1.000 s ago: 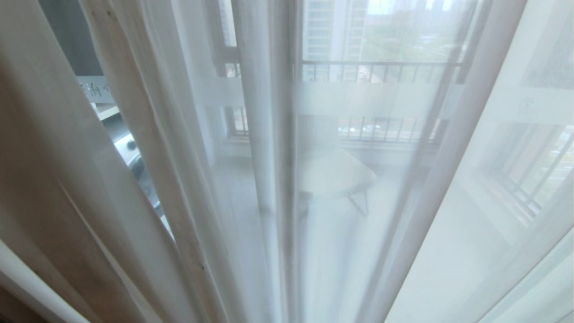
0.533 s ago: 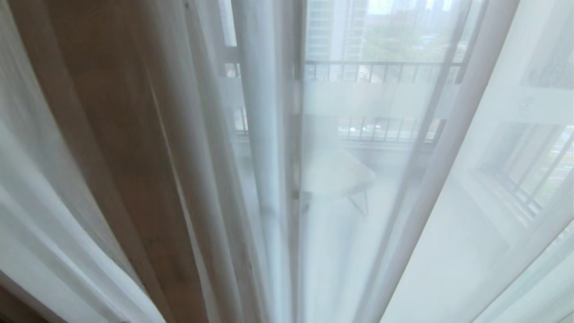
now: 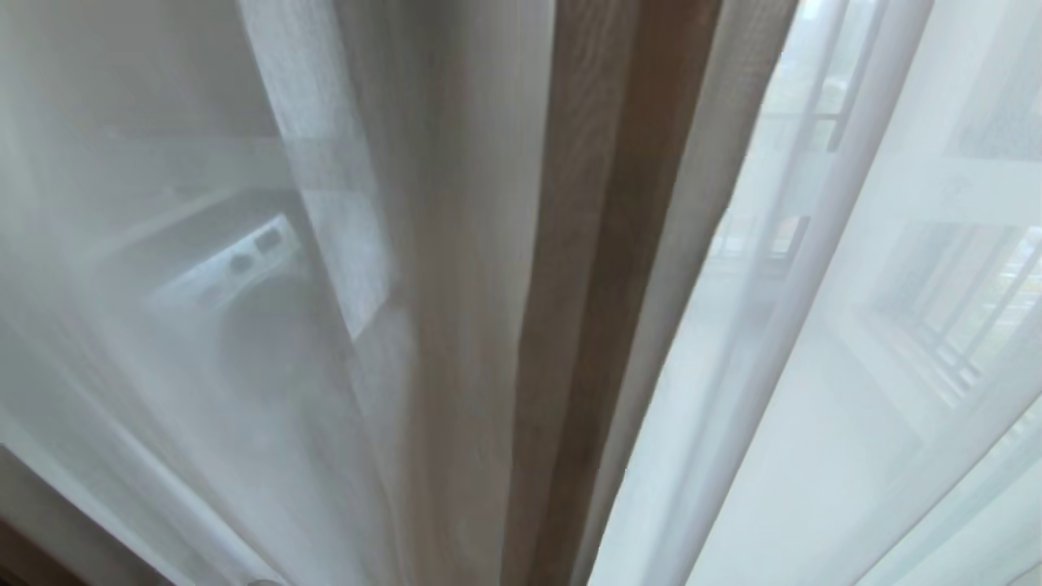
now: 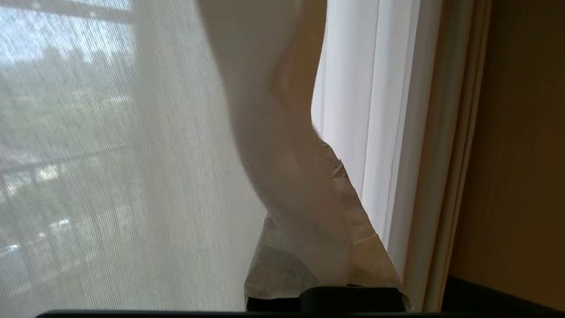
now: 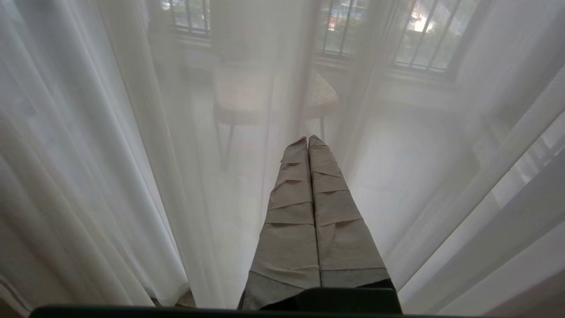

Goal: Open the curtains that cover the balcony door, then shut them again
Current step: Close the inner curtains on both sides

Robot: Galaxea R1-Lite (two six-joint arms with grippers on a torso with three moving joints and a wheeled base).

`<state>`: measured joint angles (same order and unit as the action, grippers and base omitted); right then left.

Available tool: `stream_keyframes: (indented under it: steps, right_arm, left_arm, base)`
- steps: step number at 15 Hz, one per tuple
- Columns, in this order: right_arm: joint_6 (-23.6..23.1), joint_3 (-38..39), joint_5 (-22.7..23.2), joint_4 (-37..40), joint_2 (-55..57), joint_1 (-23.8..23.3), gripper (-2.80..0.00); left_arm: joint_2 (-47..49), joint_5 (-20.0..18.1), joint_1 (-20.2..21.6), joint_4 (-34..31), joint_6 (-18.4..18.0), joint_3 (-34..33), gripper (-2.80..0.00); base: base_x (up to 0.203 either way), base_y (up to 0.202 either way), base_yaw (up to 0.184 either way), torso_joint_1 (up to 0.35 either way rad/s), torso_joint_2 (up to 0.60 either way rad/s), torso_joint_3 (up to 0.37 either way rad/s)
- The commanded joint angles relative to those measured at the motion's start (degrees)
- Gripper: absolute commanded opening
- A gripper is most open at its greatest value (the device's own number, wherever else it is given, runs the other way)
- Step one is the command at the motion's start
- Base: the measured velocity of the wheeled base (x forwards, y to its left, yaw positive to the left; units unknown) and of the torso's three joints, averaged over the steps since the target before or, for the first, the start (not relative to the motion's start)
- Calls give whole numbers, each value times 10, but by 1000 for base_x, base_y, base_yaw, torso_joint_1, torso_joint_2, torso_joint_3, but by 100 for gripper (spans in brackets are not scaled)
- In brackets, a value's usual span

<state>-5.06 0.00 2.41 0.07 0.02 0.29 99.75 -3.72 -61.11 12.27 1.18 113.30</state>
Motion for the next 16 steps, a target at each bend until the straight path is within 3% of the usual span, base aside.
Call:
stream_keyframes:
  steps: [1,9,16]
  right_arm:
    - [0,0,0,0,0,1,-280]
    - [0,0,0,0,0,1,-280]
    - [0,0,0,0,0,1,-280]
  left_arm:
    - [73,1,-18,2,1,17,-280]
    - [96,6,-9,2,1,17,-280]
    - [46,110,31,0,0,-3,-280]
  base:
    - [0,0,0,0,0,0]
    - [0,0,0,0,0,0]
    - [0,0,0,0,0,0]
